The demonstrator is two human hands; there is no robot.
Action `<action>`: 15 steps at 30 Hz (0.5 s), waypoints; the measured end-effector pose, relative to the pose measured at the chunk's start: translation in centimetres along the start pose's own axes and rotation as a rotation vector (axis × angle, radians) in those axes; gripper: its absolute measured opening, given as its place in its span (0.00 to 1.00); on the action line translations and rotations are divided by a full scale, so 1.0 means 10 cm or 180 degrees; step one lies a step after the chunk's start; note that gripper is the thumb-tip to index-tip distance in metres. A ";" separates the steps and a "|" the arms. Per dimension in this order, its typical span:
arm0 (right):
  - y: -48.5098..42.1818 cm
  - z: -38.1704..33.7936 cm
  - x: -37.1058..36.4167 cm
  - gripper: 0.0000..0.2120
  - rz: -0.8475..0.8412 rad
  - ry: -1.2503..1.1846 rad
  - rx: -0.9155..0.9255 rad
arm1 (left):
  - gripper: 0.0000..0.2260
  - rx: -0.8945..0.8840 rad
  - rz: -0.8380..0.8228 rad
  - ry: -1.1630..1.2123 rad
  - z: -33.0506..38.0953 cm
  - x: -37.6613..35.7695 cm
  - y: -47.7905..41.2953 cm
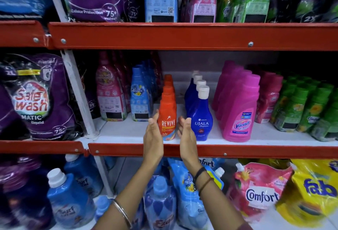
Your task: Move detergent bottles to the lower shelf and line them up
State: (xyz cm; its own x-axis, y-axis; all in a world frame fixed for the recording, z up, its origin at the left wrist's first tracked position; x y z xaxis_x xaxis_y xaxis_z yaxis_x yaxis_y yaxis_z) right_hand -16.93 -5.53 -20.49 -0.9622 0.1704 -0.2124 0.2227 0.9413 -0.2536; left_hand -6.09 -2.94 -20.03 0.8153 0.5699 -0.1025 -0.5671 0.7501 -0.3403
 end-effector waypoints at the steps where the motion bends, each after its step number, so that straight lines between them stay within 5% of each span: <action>1: -0.01 -0.01 -0.01 0.46 -0.0031 -0.0025 -0.0021 | 0.24 0.0007 0.0002 0.0018 -0.01 0.00 -0.01; 9: 0.01 -0.05 0.01 0.34 0.0231 -0.0325 -0.0104 | 0.25 0.0074 -0.0135 0.0161 -0.06 0.01 -0.10; 15: 0.03 -0.09 0.02 0.35 0.0253 -0.0278 -0.0098 | 0.26 0.0078 -0.0090 0.0059 -0.03 0.02 -0.08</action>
State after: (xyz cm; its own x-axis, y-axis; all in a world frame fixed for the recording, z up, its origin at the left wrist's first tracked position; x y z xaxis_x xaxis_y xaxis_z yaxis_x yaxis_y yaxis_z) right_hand -17.20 -4.91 -19.72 -0.9241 0.2201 -0.3123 0.2915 0.9346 -0.2038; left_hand -5.45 -3.53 -20.09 0.8329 0.5422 -0.1107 -0.5463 0.7739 -0.3204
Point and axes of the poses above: each hand's wrist, its own y-axis away from the middle knuckle, its own x-axis out of the back of the hand, z = x × y, the point moved 5 cm from there along -y, towards the middle knuckle, and after that the axes turned 14 degrees about z, right-handed, at the moved point
